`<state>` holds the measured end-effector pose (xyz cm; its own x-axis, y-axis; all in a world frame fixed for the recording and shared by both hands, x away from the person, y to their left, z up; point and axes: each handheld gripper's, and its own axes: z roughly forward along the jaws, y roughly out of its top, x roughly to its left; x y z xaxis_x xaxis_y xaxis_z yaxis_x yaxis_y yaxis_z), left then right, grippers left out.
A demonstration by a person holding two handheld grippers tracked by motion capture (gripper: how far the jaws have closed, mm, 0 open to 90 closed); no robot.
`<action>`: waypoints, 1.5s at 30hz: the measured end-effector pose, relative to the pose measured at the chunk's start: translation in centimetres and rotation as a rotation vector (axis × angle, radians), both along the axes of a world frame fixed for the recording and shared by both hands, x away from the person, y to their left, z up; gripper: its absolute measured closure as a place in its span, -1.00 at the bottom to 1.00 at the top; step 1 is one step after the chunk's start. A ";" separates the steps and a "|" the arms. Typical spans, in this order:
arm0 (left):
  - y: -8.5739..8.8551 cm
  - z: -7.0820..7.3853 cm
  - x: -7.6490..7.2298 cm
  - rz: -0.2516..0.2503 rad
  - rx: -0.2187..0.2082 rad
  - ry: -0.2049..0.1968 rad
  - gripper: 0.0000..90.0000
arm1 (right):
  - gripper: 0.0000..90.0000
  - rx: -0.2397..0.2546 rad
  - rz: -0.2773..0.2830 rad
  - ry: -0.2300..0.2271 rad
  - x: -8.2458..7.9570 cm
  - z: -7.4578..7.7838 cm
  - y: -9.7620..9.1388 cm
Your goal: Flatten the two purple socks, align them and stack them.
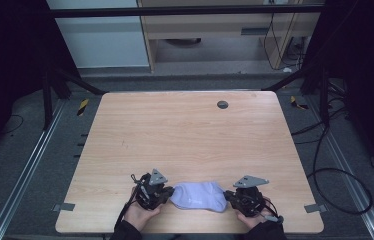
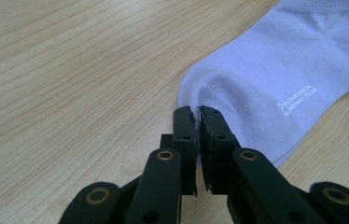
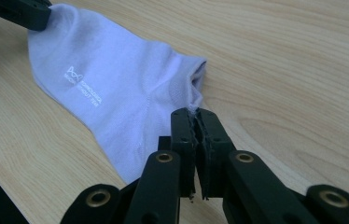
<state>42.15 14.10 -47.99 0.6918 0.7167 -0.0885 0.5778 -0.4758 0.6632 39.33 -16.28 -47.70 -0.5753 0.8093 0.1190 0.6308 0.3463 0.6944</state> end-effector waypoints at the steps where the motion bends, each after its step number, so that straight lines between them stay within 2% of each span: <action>1: 0.0 -0.1 0.0 -0.001 0.002 -0.001 0.85 | 0.93 -0.003 -0.003 0.003 0.0 -0.1 0.0; 4: 0.1 0.0 0.0 -0.002 0.001 -0.012 0.76 | 0.88 -0.020 -0.008 0.014 0.0 -0.2 -0.1; 8: 0.6 0.9 -0.1 0.024 -0.038 -0.046 0.56 | 0.72 -0.014 -0.017 -0.008 0.0 -0.1 -0.2; 12: 0.5 2.3 -0.4 0.030 -0.075 -0.102 0.54 | 0.67 0.025 0.006 -0.096 -0.1 0.5 -0.2; 16: -1.1 2.4 -0.3 0.002 -0.080 -0.117 0.64 | 0.81 0.058 0.043 -0.130 0.1 0.5 0.5; 19: -2.7 1.4 0.1 -0.031 -0.045 -0.087 0.70 | 0.90 0.075 0.074 -0.116 0.6 0.0 1.1; 20: -3.5 0.5 0.2 -0.050 -0.022 -0.061 0.71 | 0.93 0.064 0.084 -0.115 0.8 -0.3 1.3; 21: -3.5 0.5 0.2 -0.050 -0.022 -0.061 0.75 | 0.93 0.064 0.084 -0.115 0.8 -0.3 1.3; 22: -3.7 0.2 0.2 -0.055 -0.009 -0.054 0.75 | 0.96 0.038 0.087 -0.087 1.2 -0.9 1.5; 25: -3.8 -0.6 0.1 -0.064 0.010 -0.033 0.77 | 0.97 0.005 0.068 -0.052 1.4 -1.6 1.2; 29: -3.7 -0.7 0.0 -0.067 0.011 -0.033 0.77 | 0.98 0.008 0.058 -0.026 1.3 -1.9 0.8; 33: -3.5 -0.5 0.0 -0.061 -0.009 -0.038 0.75 | 0.94 0.015 0.063 -0.026 1.2 -1.8 0.8; 38: -2.4 0.6 0.1 -0.034 -0.040 -0.085 0.54 | 0.83 0.064 0.052 -0.070 1.3 -1.1 -0.1; 41: -1.1 1.3 0.2 0.000 -0.056 -0.117 0.38 | 0.70 0.083 0.025 -0.111 1.5 -0.7 -1.0; 45: 1.0 1.8 0.7 0.056 -0.062 -0.149 0.17 | 0.42 0.097 -0.037 -0.148 1.9 -0.5 -2.5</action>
<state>42.82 15.14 -46.19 0.6599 0.7506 -0.0330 0.4951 -0.4014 0.7705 41.20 -18.80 -48.21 -0.5623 0.8191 0.1136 0.5301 0.2516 0.8098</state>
